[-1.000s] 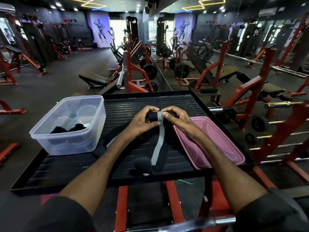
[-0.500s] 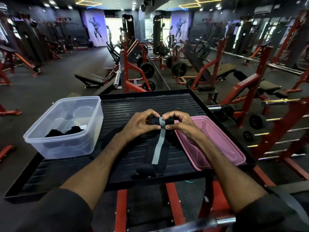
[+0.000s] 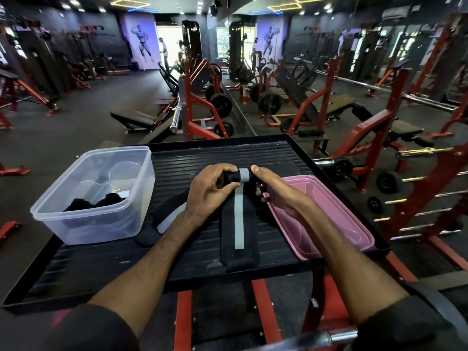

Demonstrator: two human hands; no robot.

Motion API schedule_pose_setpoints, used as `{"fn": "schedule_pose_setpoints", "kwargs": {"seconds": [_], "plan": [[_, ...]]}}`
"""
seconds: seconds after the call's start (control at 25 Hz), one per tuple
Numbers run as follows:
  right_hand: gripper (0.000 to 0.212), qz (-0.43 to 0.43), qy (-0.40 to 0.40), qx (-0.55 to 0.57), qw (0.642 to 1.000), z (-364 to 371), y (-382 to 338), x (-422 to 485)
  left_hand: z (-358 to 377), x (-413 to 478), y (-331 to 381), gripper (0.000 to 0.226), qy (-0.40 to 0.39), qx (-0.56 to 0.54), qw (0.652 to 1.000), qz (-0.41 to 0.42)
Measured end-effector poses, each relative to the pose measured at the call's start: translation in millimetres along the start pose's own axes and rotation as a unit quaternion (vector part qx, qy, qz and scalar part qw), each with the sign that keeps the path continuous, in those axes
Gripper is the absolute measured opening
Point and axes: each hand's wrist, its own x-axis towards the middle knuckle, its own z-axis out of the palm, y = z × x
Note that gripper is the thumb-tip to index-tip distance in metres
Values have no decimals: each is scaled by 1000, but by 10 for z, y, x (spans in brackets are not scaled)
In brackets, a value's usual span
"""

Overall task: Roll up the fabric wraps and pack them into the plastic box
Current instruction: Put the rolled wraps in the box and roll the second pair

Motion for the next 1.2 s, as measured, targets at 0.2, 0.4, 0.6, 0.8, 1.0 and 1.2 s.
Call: {"fn": "schedule_pose_setpoints", "kwargs": {"seconds": [0.2,0.4,0.6,0.8,1.0,1.2], "plan": [[29,-103,27,4,994,60,-99,-15,-20,114,83,33,24,-55,998,7],[26,-162,78,19,983,33,-104,-57,40,203,298,47,-20,-430,837,-337],[20,-204,51,-61,976,92,-74,-101,190,89,364,50,-77,-451,789,-410],[31,-226,25,-69,971,-56,-69,-150,162,51,341,40,-150,-295,862,-384],[44,-214,-12,-37,976,-119,-37,-191,39,-61,215,45,-156,-110,957,-221],[69,-253,-34,-83,963,167,-39,-204,226,-232,269,56,-46,-73,982,-165]]}}
